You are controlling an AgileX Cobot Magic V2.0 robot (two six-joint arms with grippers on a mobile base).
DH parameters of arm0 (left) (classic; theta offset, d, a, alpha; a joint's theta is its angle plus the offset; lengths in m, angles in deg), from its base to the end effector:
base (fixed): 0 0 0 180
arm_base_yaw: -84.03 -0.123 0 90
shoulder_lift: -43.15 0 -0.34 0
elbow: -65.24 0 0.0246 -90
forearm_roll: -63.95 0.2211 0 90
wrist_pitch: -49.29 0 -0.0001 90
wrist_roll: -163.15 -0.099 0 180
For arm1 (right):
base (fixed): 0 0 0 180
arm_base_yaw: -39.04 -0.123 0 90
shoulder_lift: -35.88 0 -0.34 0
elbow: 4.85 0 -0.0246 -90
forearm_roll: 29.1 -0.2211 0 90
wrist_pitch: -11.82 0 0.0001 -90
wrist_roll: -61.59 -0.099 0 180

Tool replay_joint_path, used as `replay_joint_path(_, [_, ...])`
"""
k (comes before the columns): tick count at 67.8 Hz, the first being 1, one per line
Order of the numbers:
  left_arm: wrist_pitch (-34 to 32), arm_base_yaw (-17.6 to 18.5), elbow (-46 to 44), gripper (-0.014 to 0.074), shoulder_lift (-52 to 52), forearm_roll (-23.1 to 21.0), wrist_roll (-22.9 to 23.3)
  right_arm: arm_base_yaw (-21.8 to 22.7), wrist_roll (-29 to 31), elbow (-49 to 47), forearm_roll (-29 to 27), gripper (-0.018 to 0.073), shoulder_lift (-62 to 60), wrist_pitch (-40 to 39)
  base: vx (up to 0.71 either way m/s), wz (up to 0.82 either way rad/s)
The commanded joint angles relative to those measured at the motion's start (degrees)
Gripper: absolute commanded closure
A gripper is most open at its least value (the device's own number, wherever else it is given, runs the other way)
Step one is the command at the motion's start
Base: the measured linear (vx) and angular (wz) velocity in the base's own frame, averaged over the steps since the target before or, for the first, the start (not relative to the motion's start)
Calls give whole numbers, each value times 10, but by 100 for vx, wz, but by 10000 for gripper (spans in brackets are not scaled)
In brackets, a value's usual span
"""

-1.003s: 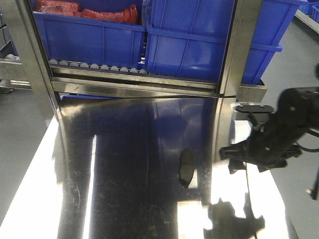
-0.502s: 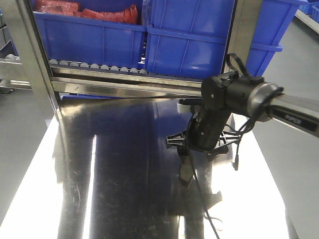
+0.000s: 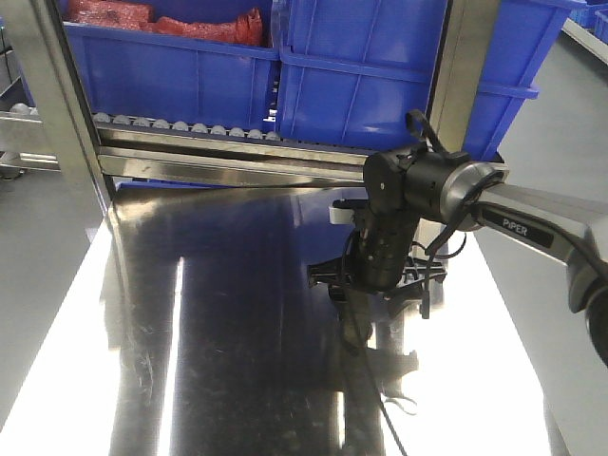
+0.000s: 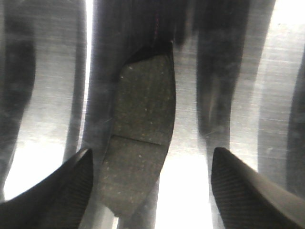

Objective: Move and align brake pads A on conveyor
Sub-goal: 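Move the right gripper over the remaining brake pad on the steel table, then lower the right gripper and close it on the brake pad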

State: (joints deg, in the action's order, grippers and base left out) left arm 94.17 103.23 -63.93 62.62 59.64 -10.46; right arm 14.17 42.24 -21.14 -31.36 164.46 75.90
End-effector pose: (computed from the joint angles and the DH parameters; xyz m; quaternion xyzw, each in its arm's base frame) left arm -0.0312 0.0053 0.2920 0.0859 0.8393 -0.1544 0.5142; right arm 0.3906 0.1849 0.2289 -0.0401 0.9985 0.0286 0.0226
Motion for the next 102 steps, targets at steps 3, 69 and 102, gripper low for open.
replay_joint_path(3, [-50, 2, -15, 603, 5, -3, 5, 0, -2, -17, 1, 54, -20, -9, 0, 0])
replay_joint_path(69, [-50, 2, -15, 603, 5, -3, 5, 3, 33, -15, 46, 568, -59, -70, 0, 0])
replay_joint_path(102, [-50, 2, -15, 603, 5, -3, 5, 3, 30, 136, 99, 564, -249, -205, 0, 0])
